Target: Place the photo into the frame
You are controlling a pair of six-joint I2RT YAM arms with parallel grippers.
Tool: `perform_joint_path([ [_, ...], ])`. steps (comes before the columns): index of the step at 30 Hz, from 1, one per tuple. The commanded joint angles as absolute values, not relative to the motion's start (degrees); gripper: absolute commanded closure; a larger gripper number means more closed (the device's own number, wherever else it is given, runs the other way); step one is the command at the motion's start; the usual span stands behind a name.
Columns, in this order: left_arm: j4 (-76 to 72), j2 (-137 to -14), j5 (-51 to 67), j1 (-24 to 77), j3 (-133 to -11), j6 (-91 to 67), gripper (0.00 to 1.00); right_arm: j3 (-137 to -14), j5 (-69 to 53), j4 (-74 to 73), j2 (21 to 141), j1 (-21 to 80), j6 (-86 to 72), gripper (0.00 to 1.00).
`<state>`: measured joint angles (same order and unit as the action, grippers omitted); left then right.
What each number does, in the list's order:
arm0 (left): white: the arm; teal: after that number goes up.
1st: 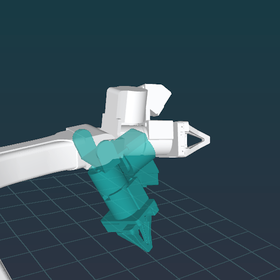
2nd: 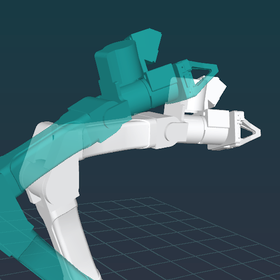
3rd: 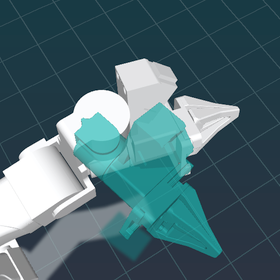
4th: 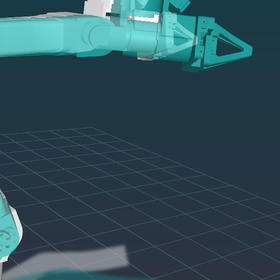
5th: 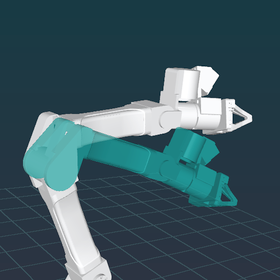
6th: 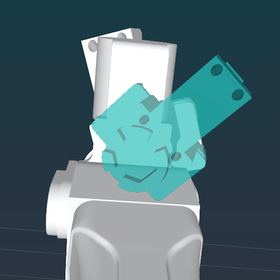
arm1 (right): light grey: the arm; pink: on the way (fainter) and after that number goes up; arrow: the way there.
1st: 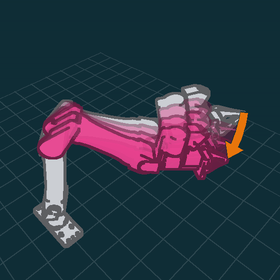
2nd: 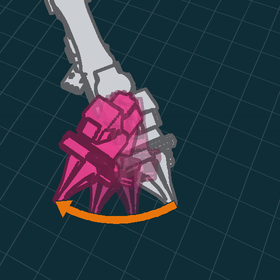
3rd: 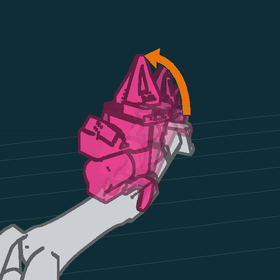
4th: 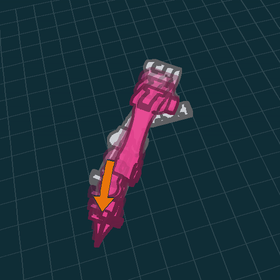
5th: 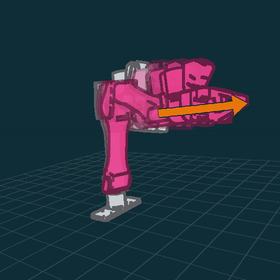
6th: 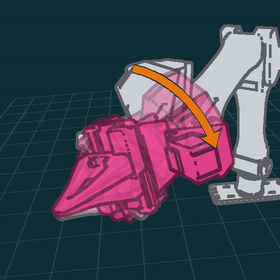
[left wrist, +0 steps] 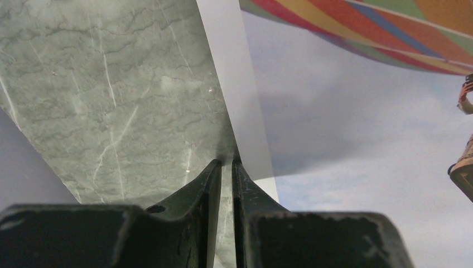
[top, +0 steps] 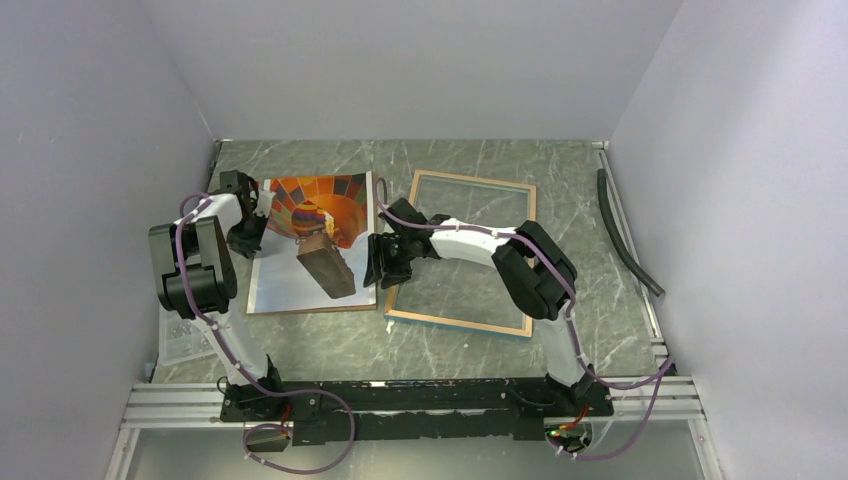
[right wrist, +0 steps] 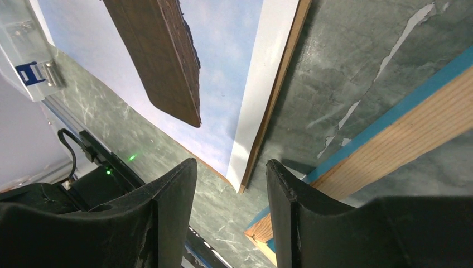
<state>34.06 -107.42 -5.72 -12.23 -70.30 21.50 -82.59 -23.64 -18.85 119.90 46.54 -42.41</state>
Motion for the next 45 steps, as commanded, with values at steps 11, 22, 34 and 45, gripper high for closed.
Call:
perform_joint_path([
  [11, 34.72, -105.14, -2.81, -11.78, -69.8, 20.56, 0.82, -86.24, -24.17, -19.17, 121.81, 47.94, -41.16, 0.51],
  [22, 34.55, -104.5, -2.88, -11.78, -69.11, 20.78, 0.84, -86.95, -24.27, -19.19, 119.91, 48.14, -42.02, 0.55],
  [34, 34.16, -104.48, -2.6, -11.78, -68.15, 21.07, 0.87, -90.07, -23.66, -22.65, 120.63, 48.88, -40.22, 0.55],
  [45, 34.27, -104.36, -2.6, -11.78, -68.2, 21.18, 0.88, -92.16, -24.55, -24.38, 122.65, 48.96, -39.51, 0.54],
])
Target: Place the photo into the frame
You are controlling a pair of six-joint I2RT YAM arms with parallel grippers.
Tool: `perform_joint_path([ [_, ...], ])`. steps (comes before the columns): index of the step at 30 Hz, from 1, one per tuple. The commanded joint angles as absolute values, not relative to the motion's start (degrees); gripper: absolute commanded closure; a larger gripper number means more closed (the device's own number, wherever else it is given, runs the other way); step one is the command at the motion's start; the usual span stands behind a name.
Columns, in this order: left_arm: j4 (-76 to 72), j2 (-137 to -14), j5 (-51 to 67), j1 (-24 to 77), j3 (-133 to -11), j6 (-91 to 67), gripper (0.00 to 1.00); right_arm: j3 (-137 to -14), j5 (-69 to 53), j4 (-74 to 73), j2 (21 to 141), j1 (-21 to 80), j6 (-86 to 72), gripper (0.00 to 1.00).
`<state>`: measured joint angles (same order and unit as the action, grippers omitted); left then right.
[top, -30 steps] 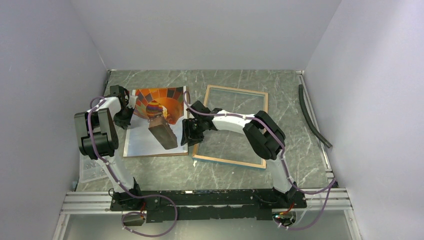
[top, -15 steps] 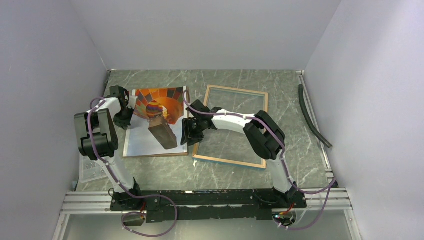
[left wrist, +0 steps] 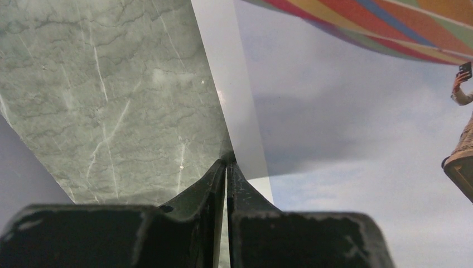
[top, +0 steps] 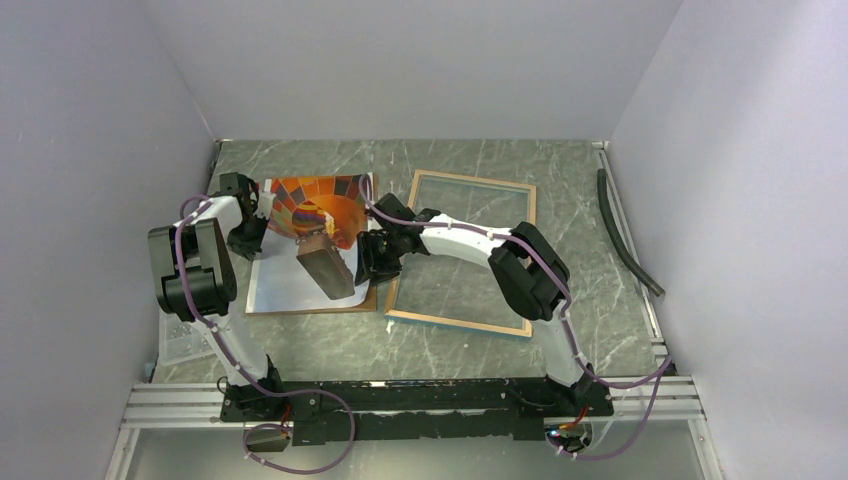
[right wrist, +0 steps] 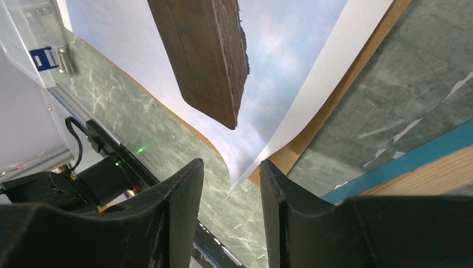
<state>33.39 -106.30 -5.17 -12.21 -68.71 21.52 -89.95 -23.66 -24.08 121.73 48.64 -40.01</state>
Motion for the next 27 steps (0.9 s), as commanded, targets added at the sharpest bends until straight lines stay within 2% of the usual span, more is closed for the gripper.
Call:
perform_joint_path([
  [1, 34.28, -104.3, -2.63, -11.79, -68.27, 21.12, 0.89, -91.76, -25.15, -24.09, 122.81, 49.0, -40.0, 0.53],
  [9, 34.54, -104.24, -2.31, -11.78, -68.95, 20.69, 0.89, -83.45, -30.83, -13.39, 121.75, 47.26, -47.2, 0.55],
  [21, 34.66, -104.14, -1.93, -11.79, -69.1, 20.78, 0.92, -78.97, -33.22, -5.57, 121.61, 46.53, -53.33, 0.62],
  [27, 34.5, -104.15, -1.94, -11.78, -68.86, 20.98, 0.93, -75.85, -34.58, -0.22, 121.47, 46.12, -58.0, 0.59],
])
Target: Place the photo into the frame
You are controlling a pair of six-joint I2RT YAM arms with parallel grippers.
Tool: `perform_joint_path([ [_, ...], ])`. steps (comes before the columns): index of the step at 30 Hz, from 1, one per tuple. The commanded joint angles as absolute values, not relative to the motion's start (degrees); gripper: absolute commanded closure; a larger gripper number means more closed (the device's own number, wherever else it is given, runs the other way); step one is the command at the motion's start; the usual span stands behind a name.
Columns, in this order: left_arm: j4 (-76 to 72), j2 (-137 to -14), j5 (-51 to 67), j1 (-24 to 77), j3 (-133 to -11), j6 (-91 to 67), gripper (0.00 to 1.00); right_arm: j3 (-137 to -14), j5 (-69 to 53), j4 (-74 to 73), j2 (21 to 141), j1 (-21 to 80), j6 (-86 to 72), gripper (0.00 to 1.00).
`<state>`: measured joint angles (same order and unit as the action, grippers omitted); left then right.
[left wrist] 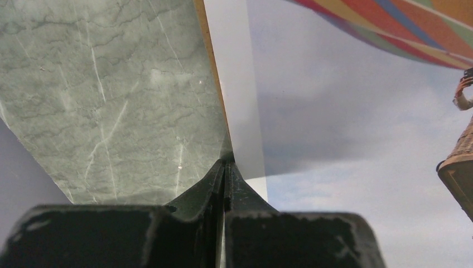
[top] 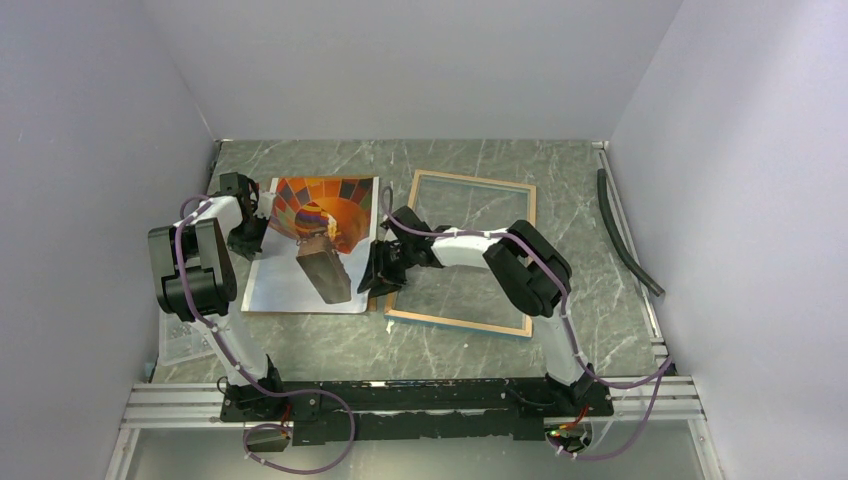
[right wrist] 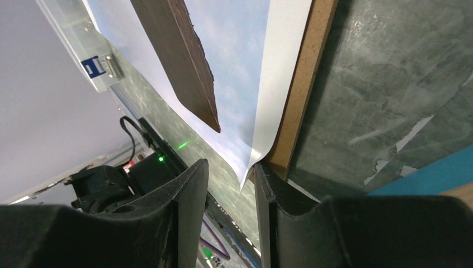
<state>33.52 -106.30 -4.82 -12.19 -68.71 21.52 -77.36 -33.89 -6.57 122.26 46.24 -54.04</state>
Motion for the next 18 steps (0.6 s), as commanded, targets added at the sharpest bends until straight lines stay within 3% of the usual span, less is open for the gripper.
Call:
perform_joint_path([
  [1, 34.57, -104.03, -1.89, -11.82, -68.98, 20.99, 0.93, -75.28, -34.5, -0.18, 121.3, 46.04, -58.54, 0.58],
  [6, 34.82, -104.35, -1.68, -11.78, -69.41, 20.88, 0.93, -72.98, -33.52, 1.39, 120.45, 45.97, -60.12, 0.56],
  [13, 35.4, -104.12, -1.67, -11.8, -69.7, 20.98, 0.94, -72.7, -30.63, -2.05, 120.12, 45.96, -60.87, 0.63],
  [18, 35.65, -103.71, -1.6, -11.78, -69.77, 20.97, 0.94, -71.97, -28.33, -4.13, 118.65, 45.95, -60.75, 0.59],
])
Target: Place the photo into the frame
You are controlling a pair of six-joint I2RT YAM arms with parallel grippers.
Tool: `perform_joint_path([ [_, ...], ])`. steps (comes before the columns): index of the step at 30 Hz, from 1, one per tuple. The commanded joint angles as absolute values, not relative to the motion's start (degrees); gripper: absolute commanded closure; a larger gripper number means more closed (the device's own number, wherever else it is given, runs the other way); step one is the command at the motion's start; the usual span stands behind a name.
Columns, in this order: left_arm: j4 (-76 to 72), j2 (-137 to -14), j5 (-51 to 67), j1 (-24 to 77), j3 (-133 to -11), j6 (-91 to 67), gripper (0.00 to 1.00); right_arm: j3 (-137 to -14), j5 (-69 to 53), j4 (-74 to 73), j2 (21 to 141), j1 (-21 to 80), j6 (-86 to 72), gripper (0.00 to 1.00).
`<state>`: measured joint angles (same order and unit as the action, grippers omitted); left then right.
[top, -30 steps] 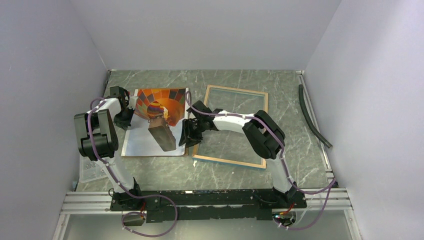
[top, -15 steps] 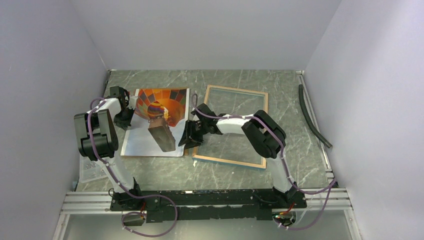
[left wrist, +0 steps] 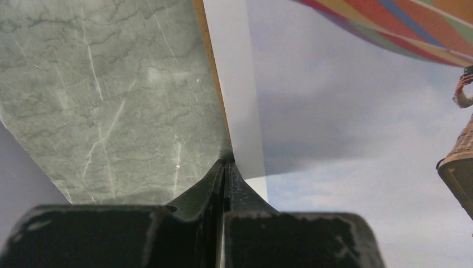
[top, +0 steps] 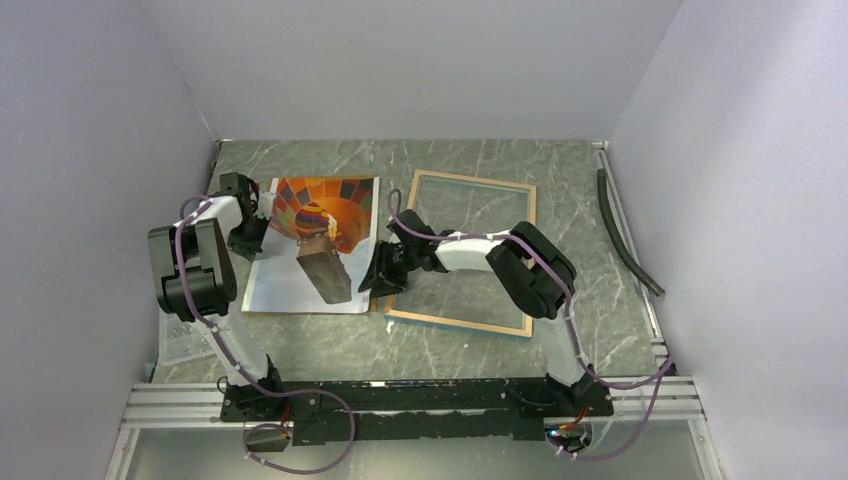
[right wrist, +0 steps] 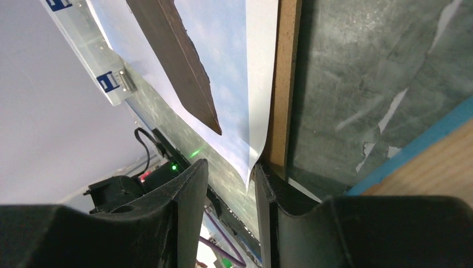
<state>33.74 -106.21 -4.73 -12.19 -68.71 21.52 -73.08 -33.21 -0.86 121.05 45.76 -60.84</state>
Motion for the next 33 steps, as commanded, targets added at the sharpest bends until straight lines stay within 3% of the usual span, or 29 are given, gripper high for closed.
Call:
perform_joint_path([
  [1, 35.7, -103.77, -1.66, -11.78, -69.83, 20.81, 0.94, -72.29, -28.86, -3.98, 119.15, 46.01, -60.92, 0.59],
  [3, 35.86, -104.08, -1.67, -11.79, -69.99, 20.62, 0.94, -72.32, -29.89, -2.61, 120.33, 46.05, -62.0, 0.61],
  [17, 36.15, -103.95, -2.4, -11.82, -70.16, 21.11, 0.94, -74.95, -29.46, -4.44, 120.77, 45.88, -60.88, 0.98],
  [19, 36.33, -103.88, -3.05, -12.21, -70.91, 21.31, 0.91, -76.46, -28.37, -6.19, 119.49, 45.88, -58.28, 1.0],
  [21, 37.34, -103.8, -2.99, -13.27, -72.69, 20.97, 0.83, -78.09, -27.67, -7.52, 117.75, 45.88, -55.26, 1.0],
  [24, 38.94, -103.65, -3.48, -14.84, -76.77, 20.21, 0.6, -79.95, -27.43, -8.73, 113.97, 45.61, -50.11, 1.0],
  [27, 40.28, -102.72, -3.64, -15.99, -80.64, 19.24, 0.46, -84.0, -26.74, -14.17, 110.64, 44.43, -42.91, 1.0],
  [29, 41.26, -101.81, -3.39, -16.42, -82.74, 19.0, 0.28, -85.0, -26.84, -16.98, 108.05, 42.82, -40.01, 1.0],
  [33, 43.65, -100.31, -2.08, -16.66, -85.66, 18.72, 0.24, -86.65, -23.33, -27.71, 101.5, 37.68, -32.61, 1.0],
])
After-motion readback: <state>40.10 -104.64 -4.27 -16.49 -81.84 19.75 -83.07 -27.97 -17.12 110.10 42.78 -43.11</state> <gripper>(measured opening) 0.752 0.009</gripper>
